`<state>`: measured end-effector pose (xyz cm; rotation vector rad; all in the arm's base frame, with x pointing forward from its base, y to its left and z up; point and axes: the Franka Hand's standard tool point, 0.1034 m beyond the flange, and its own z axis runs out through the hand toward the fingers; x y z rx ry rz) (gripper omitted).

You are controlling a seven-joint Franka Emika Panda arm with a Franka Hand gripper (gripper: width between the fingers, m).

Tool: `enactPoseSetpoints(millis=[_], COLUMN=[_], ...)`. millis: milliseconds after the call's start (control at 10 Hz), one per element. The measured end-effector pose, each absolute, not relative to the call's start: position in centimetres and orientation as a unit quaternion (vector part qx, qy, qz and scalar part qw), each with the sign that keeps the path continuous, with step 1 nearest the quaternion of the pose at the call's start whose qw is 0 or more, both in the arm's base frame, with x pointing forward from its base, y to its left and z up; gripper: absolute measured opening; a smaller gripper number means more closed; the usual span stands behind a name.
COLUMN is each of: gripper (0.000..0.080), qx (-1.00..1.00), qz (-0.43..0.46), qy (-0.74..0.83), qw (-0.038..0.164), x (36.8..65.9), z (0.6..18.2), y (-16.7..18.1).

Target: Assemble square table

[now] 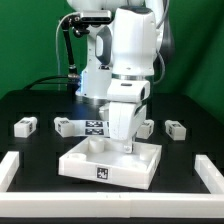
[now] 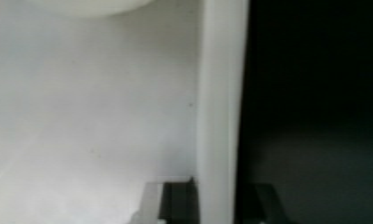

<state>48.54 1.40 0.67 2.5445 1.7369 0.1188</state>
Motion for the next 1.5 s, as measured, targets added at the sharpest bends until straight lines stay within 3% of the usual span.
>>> enactPoseSetpoints(millis=[300, 500, 1000, 1500], gripper=[0.0060, 0.0060, 0.0060, 0.0061], qx=[0.762, 0.738, 0.724, 0.691], qz=[-0.009, -0.007, -0.005, -0.022], qy=[0.647, 0.675, 0.689, 0.722], qw=[0.014, 0.016, 0.018, 0.021], x=[50.0, 51.1, 51.2, 54.2], z=[0.7, 0.7, 0.7, 0.8], y=[2.3, 5.0, 5.1, 7.0])
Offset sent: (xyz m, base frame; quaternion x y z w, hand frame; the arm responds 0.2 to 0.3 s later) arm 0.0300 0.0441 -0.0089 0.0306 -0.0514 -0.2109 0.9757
